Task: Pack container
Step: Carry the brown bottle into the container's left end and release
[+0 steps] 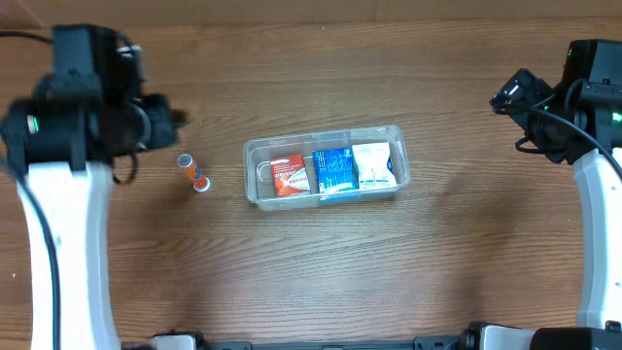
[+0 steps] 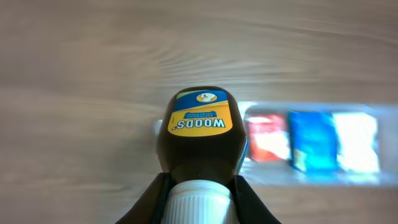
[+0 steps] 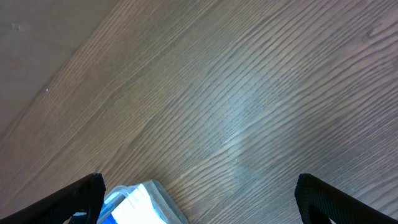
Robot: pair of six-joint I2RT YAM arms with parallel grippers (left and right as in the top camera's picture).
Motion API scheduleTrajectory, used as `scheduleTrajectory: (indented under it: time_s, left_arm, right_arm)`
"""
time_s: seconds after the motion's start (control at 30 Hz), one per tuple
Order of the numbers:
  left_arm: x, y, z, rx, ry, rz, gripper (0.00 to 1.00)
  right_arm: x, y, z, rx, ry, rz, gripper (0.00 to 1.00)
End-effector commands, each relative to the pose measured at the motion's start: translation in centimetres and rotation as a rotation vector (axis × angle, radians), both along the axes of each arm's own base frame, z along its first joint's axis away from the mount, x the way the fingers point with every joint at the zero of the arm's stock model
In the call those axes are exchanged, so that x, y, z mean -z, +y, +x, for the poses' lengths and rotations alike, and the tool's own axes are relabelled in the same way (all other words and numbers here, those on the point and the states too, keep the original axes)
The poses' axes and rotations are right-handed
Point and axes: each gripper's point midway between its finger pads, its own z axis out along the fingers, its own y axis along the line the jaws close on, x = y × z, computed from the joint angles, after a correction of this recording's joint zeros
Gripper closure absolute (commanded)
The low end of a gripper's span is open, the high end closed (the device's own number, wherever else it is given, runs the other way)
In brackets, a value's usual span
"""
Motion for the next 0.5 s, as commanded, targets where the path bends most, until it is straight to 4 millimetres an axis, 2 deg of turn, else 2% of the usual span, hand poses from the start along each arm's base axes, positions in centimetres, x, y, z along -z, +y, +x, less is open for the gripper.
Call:
scheduleTrajectory:
  time_s: [0.0,0.07,0.13,0.2,0.3,0.4,0.47]
  left_arm:
    - [0.6,-6.0,-0.7,0.14,0.021,-0.028,0.83]
    - [3.5,-9.2,-0.5,0.176,0.087,-0.039,0.83]
    - [6.6,-10.4,-0.3,0.161,0.153,-0.045,0.83]
    - [10.7,-11.7,0.4,0.161,0.201,-0.046,0.82]
    - [13.9,-11.5,1.3,0.21,0.237,0.031,0.82]
    - [15.4,-10.1,2.6,0.273,0.238,0.177,0.81]
    - [16.7,-10.4,3.3,0.385,0.25,0.234,0.8]
  right_arm:
    - [-0.2,0.0,0.1,-0.004,-0.01,0.001,0.0]
    - [-0.2,0.0,0.1,-0.004,-0.01,0.001,0.0]
    - [-0.2,0.0,0.1,-0.004,-0.01,0.001,0.0]
    - [-0.2,0.0,0.1,-0.004,-0.01,0.001,0.0]
    - [-0.2,0.0,0.1,-0.004,-0.01,0.001,0.0]
    - [-0.2,0.0,0.1,-0.004,-0.01,0.001,0.0]
    - [-0.2,0.0,0.1,-0.004,-0.01,0.001,0.0]
